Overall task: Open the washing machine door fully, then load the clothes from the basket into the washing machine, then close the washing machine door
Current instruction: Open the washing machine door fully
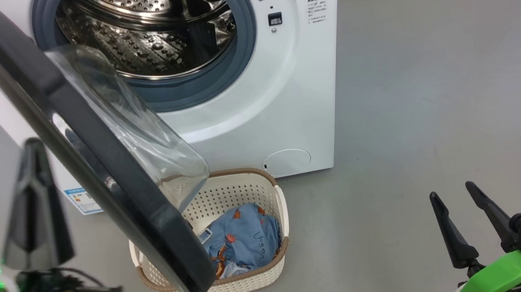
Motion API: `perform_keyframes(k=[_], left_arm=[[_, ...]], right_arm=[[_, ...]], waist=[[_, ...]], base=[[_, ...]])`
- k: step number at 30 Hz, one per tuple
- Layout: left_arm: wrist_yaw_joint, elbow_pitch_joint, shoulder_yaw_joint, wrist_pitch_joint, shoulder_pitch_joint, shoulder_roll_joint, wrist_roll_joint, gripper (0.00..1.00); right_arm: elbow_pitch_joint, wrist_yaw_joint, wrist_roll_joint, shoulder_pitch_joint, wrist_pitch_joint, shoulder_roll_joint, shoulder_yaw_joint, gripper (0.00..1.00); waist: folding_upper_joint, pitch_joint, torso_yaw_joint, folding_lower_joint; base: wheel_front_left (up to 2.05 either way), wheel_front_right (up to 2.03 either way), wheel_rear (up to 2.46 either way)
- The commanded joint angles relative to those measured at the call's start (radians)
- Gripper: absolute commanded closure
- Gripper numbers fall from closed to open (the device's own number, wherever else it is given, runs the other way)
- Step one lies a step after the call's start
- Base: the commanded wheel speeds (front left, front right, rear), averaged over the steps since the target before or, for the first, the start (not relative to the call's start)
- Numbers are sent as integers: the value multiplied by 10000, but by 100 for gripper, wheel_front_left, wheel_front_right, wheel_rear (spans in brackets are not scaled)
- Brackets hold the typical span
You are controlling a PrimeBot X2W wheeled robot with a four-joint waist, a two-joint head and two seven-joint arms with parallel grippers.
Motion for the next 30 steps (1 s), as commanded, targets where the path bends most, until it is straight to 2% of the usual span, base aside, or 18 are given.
perform_keyframes(k=[1, 13, 22, 30], left_arm=[[-16, -357, 128, -49, -490, 257, -87, 100], [-16, -653, -2542, -49, -1063, 219, -314, 100], [-16, 48, -3613, -49, -728, 115, -425, 100], [-16, 773, -4192, -49, -380, 59, -464, 100]], right_arm=[[-186, 16, -13, -205, -47, -26, 312, 0], [-102, 16, -6, -195, -47, -26, 349, 0], [93, 16, 33, -205, -47, -26, 528, 0], [287, 16, 18, -209, -47, -26, 575, 0]], waist=[[0, 8, -12, 0], [0, 15, -45, 0], [0, 90, -52, 0], [0, 37, -49, 0]], base=[[0, 0, 0], [0, 0, 0], [0, 0, 0], [0, 0, 0]])
